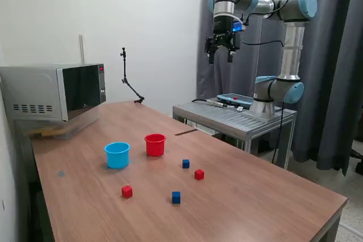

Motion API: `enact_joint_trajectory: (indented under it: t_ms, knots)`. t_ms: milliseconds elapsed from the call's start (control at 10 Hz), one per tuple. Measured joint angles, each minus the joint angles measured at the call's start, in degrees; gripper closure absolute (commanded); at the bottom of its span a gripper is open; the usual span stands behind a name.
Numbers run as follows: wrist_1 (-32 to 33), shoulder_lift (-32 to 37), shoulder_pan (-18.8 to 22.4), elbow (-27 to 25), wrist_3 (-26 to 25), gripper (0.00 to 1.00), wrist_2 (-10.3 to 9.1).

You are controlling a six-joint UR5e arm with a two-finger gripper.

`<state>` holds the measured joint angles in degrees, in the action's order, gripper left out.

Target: Place red objects in the red bin, and blue objects in the blue bin.

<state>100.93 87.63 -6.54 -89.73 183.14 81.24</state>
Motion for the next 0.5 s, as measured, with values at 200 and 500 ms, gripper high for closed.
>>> enact_joint_trajectory:
  t_ms: [200, 500]
  knots:
    - [1.6, -6.7, -0.2, 3.4, -3.6, 0.0, 0.47]
    - [2.3, -17.7, -0.3, 5.9, -15.2, 0.0, 6.23]
